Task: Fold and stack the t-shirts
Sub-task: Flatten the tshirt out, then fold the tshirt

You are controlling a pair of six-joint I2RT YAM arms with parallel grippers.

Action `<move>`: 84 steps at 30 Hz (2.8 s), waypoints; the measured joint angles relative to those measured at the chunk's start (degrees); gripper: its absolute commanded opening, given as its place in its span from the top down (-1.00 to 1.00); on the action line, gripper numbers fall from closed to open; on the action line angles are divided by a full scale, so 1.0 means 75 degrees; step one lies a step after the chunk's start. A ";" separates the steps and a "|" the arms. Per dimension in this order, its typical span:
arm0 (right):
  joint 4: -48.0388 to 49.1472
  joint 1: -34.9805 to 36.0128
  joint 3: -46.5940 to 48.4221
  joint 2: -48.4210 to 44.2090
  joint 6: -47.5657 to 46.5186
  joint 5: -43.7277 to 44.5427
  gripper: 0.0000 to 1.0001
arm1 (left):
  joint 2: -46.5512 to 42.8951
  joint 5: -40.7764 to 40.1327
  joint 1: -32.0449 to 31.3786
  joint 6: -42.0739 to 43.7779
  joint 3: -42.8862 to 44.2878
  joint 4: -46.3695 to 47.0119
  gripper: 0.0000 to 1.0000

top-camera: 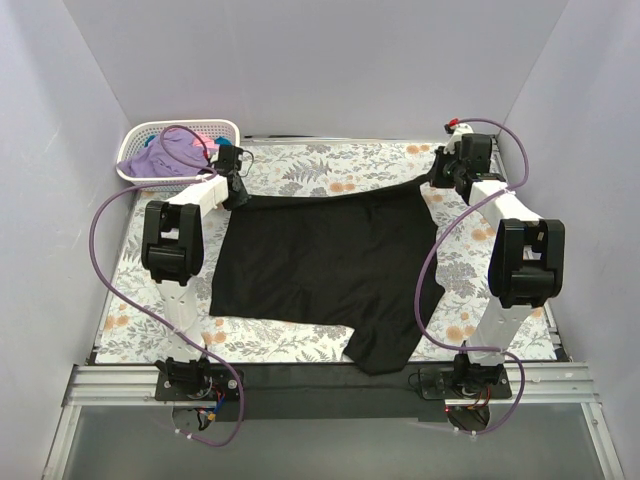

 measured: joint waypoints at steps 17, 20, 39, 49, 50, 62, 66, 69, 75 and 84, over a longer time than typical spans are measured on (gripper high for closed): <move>-0.0134 -0.0023 -0.1629 -0.1941 0.0737 0.0213 0.97 | -0.0586 0.0335 0.0093 0.0219 -0.0006 -0.0096 1.00; -0.0268 -0.0023 -0.2084 -0.2463 0.0854 0.0300 0.97 | -0.0994 0.0347 0.0093 0.0213 -0.0122 -0.0102 1.00; -0.1116 -0.0006 -0.4246 -0.4389 0.1725 0.0469 0.97 | -0.1580 0.0592 0.0093 -0.0233 -0.1553 -0.0283 1.00; -0.1145 0.0023 -0.4983 -0.4485 0.1845 0.0656 0.97 | -0.1553 0.0542 0.0093 -0.0303 -0.1562 -0.0321 1.00; -0.1145 0.0023 -0.4983 -0.4479 0.1851 0.0656 0.97 | -0.1553 0.0525 0.0093 -0.0303 -0.1565 -0.0332 1.00; -0.1524 0.0023 -0.4508 -0.4846 0.1877 0.0685 0.97 | -0.1571 0.0458 0.0093 -0.0315 -0.1562 -0.0466 1.00; -0.1582 0.0023 -0.4555 -0.5123 0.1909 0.0685 0.97 | -0.1609 0.0399 0.0093 -0.0367 -0.1641 -0.0522 1.00; -0.1582 0.0023 -0.4753 -0.5193 0.1918 0.0682 0.97 | -0.1638 0.0396 0.0093 -0.0431 -0.1874 -0.0583 1.00; -0.1705 0.0026 -0.5374 -0.4975 0.1955 0.0560 0.47 | -0.1588 0.0402 0.0093 -0.0618 -0.2066 -0.0877 1.00; -0.1792 -0.0038 -0.4986 -0.4645 0.1786 0.0358 0.10 | -0.1690 0.0233 0.0093 -0.0833 -0.2075 -0.1093 0.45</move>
